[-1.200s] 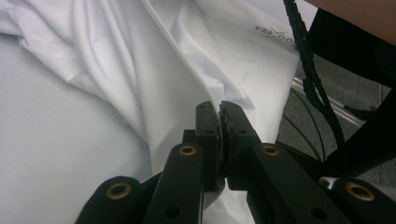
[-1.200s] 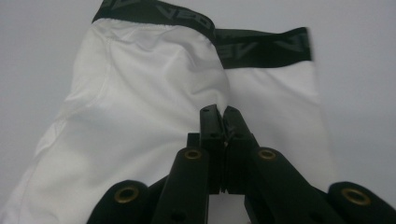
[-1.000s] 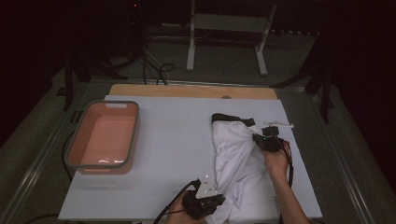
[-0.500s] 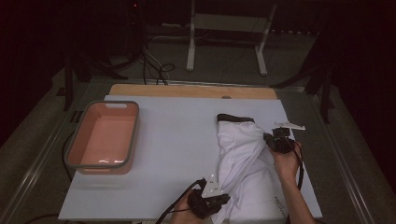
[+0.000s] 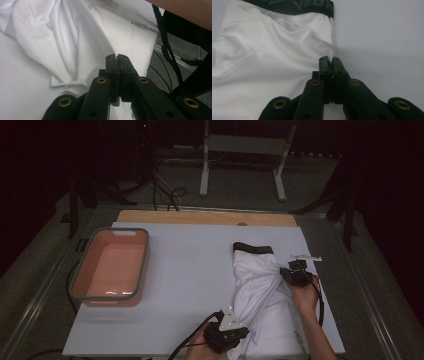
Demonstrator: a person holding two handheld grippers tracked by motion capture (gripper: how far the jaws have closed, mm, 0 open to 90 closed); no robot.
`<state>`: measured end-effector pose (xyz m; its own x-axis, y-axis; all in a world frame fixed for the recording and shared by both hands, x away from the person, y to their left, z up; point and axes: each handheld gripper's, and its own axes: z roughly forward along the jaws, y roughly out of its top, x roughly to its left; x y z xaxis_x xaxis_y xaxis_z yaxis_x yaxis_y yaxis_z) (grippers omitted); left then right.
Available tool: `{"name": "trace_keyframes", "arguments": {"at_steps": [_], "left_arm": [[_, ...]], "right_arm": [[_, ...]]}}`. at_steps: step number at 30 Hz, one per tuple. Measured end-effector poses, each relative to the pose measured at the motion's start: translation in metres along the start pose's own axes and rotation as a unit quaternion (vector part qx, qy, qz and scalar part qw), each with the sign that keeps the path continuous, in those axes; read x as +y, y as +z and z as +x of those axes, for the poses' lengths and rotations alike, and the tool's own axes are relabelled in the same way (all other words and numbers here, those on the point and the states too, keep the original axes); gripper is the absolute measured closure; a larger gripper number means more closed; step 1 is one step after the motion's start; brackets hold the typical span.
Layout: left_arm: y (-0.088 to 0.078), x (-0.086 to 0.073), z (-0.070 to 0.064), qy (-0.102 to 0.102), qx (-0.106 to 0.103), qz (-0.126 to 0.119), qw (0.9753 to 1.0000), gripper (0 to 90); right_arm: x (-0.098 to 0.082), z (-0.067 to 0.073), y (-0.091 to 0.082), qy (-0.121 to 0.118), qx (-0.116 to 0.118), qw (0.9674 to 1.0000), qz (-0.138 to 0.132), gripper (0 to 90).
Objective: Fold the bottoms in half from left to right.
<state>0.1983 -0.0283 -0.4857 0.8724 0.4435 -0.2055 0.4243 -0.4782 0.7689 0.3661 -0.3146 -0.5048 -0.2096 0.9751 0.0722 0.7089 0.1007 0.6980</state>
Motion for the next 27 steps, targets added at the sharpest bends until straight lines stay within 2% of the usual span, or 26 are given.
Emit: {"name": "trace_keyframes", "arguments": {"at_steps": [5,10,12,13,15,17,23,27], "left_arm": [[0.002,0.002,-0.002,0.001,-0.003,-0.002,1.0000,88.1],[0.002,0.004,-0.002,0.001,-0.008,-0.004,1.0000,88.1],[0.002,0.005,-0.003,0.001,-0.009,-0.003,1.0000,88.2],[0.003,0.005,-0.003,0.000,-0.011,-0.003,0.9999,88.3],[0.004,0.005,-0.004,0.001,-0.015,-0.001,0.9999,88.5],[0.005,0.005,-0.005,0.000,-0.019,-0.002,0.9998,88.5],[0.011,0.009,-0.008,0.003,-0.029,-0.002,0.9996,88.5],[0.015,0.012,-0.011,0.009,-0.034,0.000,0.9994,88.5]], "right_arm": [[0.004,0.001,0.002,-0.015,-0.002,0.9999,0.005,89.0],[0.004,0.002,0.005,-0.011,-0.001,0.9999,0.003,88.2],[0.004,0.002,0.004,-0.013,0.001,0.9999,0.004,81.6],[0.004,0.001,0.004,-0.011,0.001,0.9999,0.003,73.8],[0.003,-0.001,0.001,0.003,0.008,1.0000,0.005,60.8],[0.001,-0.003,-0.003,0.015,0.016,0.9997,0.003,53.1],[-0.006,-0.001,-0.015,0.029,0.024,0.9993,-0.005,47.4],[-0.013,0.004,-0.025,0.017,0.034,0.9993,-0.003,46.1]]}}
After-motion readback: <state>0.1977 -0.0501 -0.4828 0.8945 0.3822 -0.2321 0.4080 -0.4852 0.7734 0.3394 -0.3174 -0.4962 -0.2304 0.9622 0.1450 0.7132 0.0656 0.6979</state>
